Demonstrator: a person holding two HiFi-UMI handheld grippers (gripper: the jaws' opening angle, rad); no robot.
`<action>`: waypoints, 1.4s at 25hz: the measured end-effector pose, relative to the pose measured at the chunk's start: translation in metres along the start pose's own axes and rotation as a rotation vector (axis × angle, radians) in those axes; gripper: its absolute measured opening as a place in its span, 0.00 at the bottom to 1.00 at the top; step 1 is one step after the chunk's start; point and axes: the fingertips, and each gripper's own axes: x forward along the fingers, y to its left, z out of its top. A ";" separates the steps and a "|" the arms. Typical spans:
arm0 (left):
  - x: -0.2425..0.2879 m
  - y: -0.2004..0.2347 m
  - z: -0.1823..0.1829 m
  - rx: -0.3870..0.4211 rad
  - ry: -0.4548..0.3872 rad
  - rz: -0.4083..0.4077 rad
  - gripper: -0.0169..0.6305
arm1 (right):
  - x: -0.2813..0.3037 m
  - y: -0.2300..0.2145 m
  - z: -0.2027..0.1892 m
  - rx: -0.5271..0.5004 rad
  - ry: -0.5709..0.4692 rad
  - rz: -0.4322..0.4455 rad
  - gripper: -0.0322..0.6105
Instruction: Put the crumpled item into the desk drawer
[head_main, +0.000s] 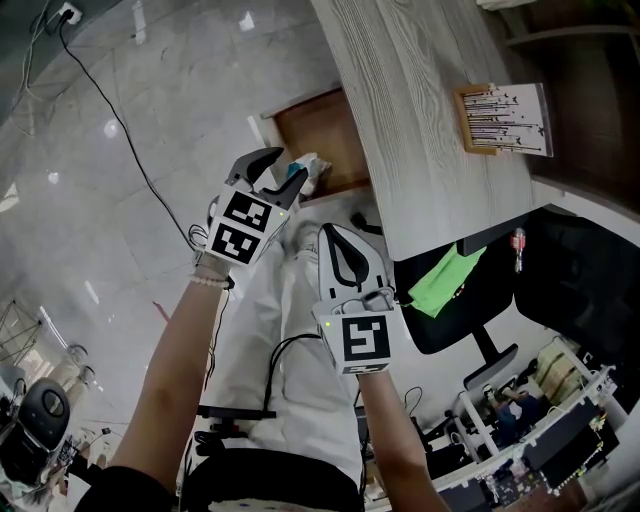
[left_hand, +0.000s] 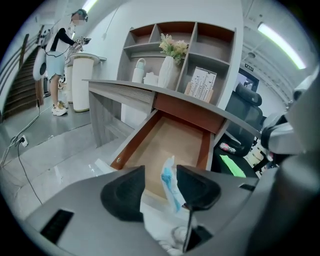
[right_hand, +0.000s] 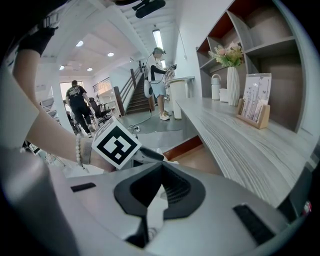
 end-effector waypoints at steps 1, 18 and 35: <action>-0.002 -0.001 -0.001 0.002 0.001 0.002 0.33 | 0.000 0.000 0.000 -0.001 0.001 0.000 0.06; 0.012 0.000 0.010 0.158 0.015 0.025 0.05 | -0.001 0.003 -0.004 -0.002 0.003 0.003 0.05; -0.007 -0.005 0.020 0.075 -0.053 0.039 0.21 | -0.002 -0.001 0.003 -0.012 -0.011 -0.001 0.06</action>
